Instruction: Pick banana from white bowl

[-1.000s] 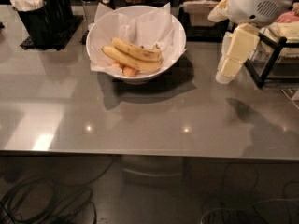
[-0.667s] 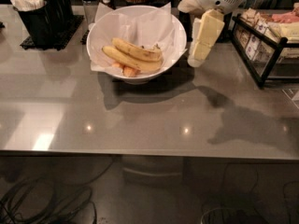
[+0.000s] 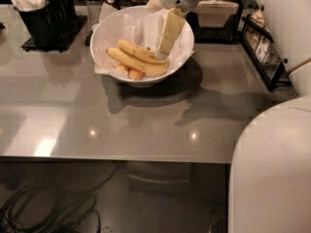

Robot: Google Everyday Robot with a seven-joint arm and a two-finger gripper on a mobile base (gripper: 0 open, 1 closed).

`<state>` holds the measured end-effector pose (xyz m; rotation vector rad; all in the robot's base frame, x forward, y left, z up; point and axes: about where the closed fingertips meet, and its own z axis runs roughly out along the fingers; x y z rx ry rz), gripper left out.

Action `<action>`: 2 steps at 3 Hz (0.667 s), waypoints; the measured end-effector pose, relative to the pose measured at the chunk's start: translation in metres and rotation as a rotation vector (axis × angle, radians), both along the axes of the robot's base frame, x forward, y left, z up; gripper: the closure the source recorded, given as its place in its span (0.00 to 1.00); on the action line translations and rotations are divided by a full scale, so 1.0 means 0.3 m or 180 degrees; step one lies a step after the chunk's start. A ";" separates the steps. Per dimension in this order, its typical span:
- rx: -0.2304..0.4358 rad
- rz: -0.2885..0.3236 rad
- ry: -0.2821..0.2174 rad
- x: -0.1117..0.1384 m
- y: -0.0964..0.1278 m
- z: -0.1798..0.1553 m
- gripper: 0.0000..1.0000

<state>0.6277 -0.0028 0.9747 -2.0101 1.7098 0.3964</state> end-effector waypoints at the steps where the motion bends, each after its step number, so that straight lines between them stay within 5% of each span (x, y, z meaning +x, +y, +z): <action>1: 0.0036 0.0069 0.0071 0.065 0.084 -0.067 0.00; 2: 0.0082 0.0036 0.0019 0.085 0.098 -0.067 0.19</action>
Offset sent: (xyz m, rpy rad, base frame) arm 0.0165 0.0213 -0.0169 0.0097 0.0186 0.0184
